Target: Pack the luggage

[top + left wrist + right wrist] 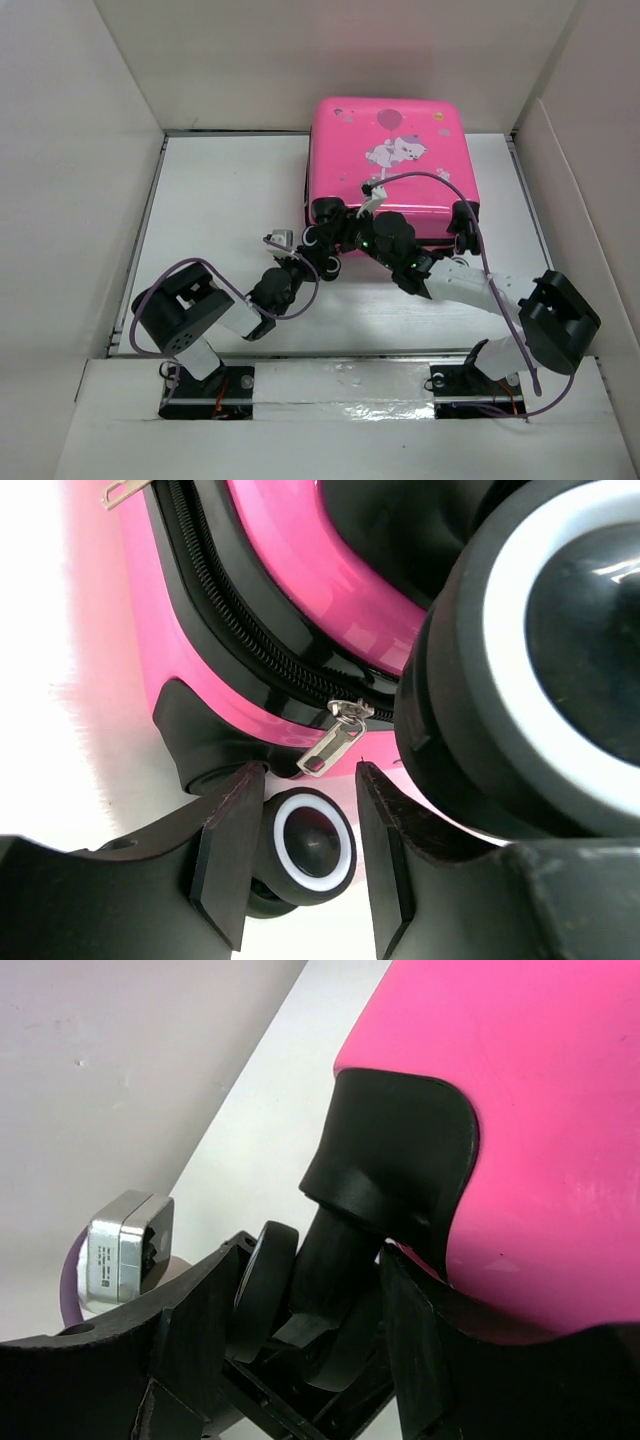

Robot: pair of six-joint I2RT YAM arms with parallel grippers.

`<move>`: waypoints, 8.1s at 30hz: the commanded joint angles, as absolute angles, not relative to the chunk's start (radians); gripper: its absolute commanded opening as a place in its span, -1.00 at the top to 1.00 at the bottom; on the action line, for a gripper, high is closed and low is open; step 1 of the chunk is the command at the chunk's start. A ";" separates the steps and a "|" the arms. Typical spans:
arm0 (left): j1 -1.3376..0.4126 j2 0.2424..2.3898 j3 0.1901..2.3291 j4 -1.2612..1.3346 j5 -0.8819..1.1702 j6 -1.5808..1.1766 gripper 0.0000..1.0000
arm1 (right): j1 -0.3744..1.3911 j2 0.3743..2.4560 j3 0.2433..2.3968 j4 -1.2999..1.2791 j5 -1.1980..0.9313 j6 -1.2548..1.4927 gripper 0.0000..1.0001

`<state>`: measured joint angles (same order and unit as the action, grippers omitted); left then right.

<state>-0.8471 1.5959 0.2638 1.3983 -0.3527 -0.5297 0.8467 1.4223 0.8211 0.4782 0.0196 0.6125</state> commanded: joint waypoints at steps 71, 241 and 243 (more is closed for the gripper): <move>-0.924 1.463 0.319 2.068 -0.588 -0.084 0.27 | 0.954 1.694 0.720 1.686 -0.356 1.446 1.00; -1.058 1.428 0.232 1.493 -0.785 -0.385 0.39 | 0.854 1.342 0.986 0.344 -0.492 0.060 0.41; -1.058 1.436 0.235 1.494 -0.779 -0.377 0.41 | 0.854 1.342 0.983 0.345 -0.492 0.063 0.41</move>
